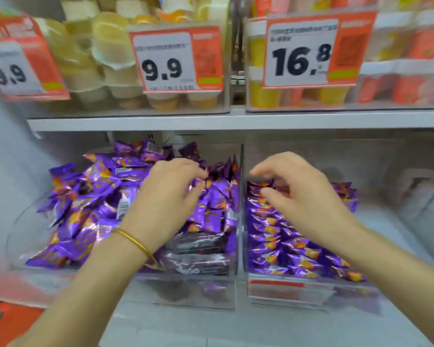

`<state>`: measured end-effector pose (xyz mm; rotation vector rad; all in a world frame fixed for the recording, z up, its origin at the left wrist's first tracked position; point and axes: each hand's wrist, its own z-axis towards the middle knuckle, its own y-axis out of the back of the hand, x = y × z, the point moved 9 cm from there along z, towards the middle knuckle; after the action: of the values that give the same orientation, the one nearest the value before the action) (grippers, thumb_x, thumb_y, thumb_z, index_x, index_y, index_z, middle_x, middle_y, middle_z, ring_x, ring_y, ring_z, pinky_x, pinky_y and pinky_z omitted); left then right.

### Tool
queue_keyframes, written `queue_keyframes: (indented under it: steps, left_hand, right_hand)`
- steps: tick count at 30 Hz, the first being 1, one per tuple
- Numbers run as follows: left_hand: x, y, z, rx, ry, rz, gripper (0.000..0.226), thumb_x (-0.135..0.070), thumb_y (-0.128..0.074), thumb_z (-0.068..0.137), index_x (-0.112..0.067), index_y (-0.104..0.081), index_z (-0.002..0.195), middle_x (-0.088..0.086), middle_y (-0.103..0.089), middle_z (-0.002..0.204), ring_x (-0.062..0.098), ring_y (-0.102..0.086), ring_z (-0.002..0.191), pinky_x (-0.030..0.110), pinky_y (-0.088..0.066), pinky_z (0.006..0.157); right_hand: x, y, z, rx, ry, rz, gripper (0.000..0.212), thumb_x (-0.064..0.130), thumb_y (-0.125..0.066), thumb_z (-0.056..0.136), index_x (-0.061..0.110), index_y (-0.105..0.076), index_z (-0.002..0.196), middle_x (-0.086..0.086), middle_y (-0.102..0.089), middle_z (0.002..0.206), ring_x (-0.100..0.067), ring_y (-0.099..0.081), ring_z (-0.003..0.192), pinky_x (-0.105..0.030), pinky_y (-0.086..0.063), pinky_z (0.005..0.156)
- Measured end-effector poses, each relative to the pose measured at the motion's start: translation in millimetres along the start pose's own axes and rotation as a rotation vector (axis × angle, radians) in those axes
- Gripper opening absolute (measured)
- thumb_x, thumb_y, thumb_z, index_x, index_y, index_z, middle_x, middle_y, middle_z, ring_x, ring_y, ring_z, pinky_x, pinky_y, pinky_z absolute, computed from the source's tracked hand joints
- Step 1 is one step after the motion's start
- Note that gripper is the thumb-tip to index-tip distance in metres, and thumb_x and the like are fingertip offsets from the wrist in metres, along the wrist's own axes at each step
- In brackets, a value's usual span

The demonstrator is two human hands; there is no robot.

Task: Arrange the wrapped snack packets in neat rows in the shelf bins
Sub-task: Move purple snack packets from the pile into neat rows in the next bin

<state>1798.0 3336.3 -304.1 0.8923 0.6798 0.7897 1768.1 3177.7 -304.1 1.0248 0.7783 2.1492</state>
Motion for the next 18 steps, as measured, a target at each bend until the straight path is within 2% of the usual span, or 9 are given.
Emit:
queue_keyframes:
  steps: [2, 5, 8, 11, 14, 18]
  left_hand:
    - [35, 5, -11, 0.007, 0.082, 0.05, 0.032, -0.021, -0.057, 0.07, -0.01, -0.071, 0.096, 0.01, -0.069, 0.102, 0.033, -0.062, 0.099, 0.032, -0.032, 0.087]
    - [61, 8, -22, -0.004, 0.121, 0.105, 0.036, -0.03, -0.061, 0.072, -0.015, -0.07, 0.103, 0.006, -0.064, 0.108, 0.037, -0.057, 0.1, 0.039, -0.035, 0.088]
    - [67, -1, -27, 0.053, 0.117, 0.163, 0.053, -0.035, -0.078, 0.07, -0.017, -0.064, 0.118, 0.005, -0.059, 0.118, 0.036, -0.049, 0.105, 0.046, -0.04, 0.088]
    - [65, -2, -28, 0.072, 0.099, 0.214, 0.067, -0.037, -0.075, 0.072, -0.019, -0.051, 0.132, 0.002, -0.054, 0.129, 0.032, -0.044, 0.112, 0.041, -0.036, 0.091]
    - [69, -7, -26, 0.113, 0.122, 0.269, 0.059, -0.04, -0.061, 0.083, -0.024, -0.041, 0.137, -0.004, -0.049, 0.133, 0.025, -0.037, 0.119, 0.036, -0.032, 0.098]
    - [70, -11, -23, 0.121, 0.148, 0.323, 0.054, -0.044, -0.056, 0.087, -0.026, -0.041, 0.135, -0.003, -0.049, 0.128, 0.024, -0.036, 0.118, 0.034, -0.031, 0.095]
  right_hand:
    - [26, -26, 15, 0.104, 0.053, -0.043, 0.029, 0.003, -0.062, 0.079, 0.016, -0.066, 0.104, -0.001, -0.059, 0.1, -0.013, -0.055, 0.094, -0.024, -0.04, 0.086]
    - [39, -72, 37, 0.292, 0.022, -0.184, 0.027, 0.021, -0.063, 0.085, 0.02, -0.062, 0.113, -0.002, -0.056, 0.111, -0.022, -0.055, 0.103, -0.037, -0.043, 0.09]
    - [42, -109, 49, 0.49, -0.024, -0.387, 0.04, 0.045, -0.062, 0.084, 0.018, -0.057, 0.113, -0.002, -0.056, 0.107, -0.024, -0.055, 0.104, -0.037, -0.047, 0.08]
    - [37, -131, 49, 0.628, -0.075, -0.553, 0.054, 0.056, -0.063, 0.079, 0.014, -0.054, 0.111, -0.003, -0.052, 0.105, -0.027, -0.055, 0.101, -0.034, -0.04, 0.069]
    - [37, -135, 51, 0.641, -0.079, -0.579, 0.047, 0.05, -0.066, 0.079, 0.011, -0.055, 0.105, -0.008, -0.049, 0.104, -0.029, -0.05, 0.102, -0.034, -0.038, 0.07]
    - [39, -131, 56, 0.561, -0.084, -0.458, 0.018, 0.021, -0.066, 0.082, 0.007, -0.058, 0.091, -0.01, -0.058, 0.098, -0.03, -0.055, 0.096, -0.038, -0.047, 0.075]
